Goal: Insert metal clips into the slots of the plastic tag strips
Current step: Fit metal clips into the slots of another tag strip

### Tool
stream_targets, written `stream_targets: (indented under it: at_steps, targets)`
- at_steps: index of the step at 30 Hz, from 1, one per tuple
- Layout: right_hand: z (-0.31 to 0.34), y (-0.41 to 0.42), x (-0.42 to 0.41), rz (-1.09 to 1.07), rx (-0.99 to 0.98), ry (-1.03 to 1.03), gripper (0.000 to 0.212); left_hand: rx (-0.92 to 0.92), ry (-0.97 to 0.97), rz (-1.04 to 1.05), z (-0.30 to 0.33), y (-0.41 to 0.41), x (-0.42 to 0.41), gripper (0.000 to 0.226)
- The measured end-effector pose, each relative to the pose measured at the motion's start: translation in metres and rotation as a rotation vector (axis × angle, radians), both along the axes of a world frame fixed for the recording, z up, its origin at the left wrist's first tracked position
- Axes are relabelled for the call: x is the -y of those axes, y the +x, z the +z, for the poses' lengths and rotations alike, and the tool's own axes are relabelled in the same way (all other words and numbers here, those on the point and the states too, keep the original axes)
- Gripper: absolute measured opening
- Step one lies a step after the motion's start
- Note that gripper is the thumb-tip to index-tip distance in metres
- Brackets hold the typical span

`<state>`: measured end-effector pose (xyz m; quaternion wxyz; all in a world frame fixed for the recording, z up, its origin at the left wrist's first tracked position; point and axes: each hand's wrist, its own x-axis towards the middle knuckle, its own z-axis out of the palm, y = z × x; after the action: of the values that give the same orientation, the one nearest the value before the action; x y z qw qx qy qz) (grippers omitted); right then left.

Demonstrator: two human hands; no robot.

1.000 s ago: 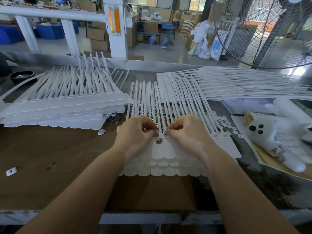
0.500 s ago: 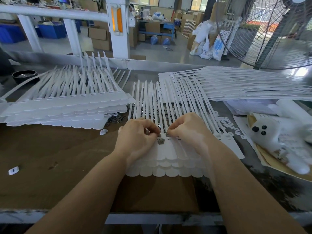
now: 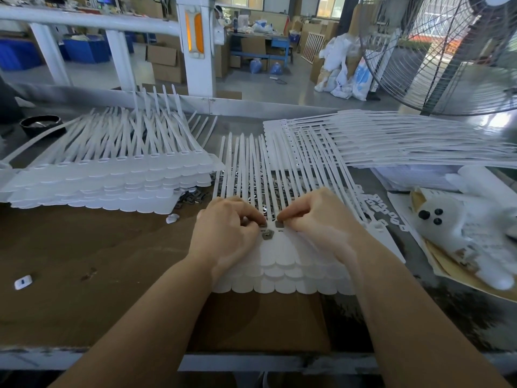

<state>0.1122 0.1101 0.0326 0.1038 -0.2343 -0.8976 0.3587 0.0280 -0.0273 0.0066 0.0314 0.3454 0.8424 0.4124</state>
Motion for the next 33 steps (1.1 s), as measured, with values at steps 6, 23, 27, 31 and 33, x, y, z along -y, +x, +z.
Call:
stream_targets:
  at_steps: [6, 23, 27, 31, 33]
  targets:
    - [-0.003, 0.006, 0.002, 0.008, -0.030, 0.054, 0.029, -0.029, -0.010, -0.011, -0.002, -0.002, 0.000, 0.035]
    - [-0.013, 0.004, 0.007, -0.029, -0.063, 0.159, 0.035, -0.017, -0.033, -0.019, -0.004, -0.004, -0.001, 0.034]
    - [-0.009, 0.003, 0.009, -0.015, -0.027, 0.186, 0.036, -0.008, -0.039, -0.022, -0.004, -0.004, -0.001, 0.034]
    - [-0.003, 0.006, 0.009, 0.039, 0.028, 0.232, 0.038, 0.003, -0.024, -0.015, -0.003, -0.003, 0.000, 0.034]
    - [-0.005, 0.008, 0.010, 0.050, 0.012, 0.254, 0.039, 0.005, -0.027, -0.015, -0.003, -0.003, -0.001, 0.034]
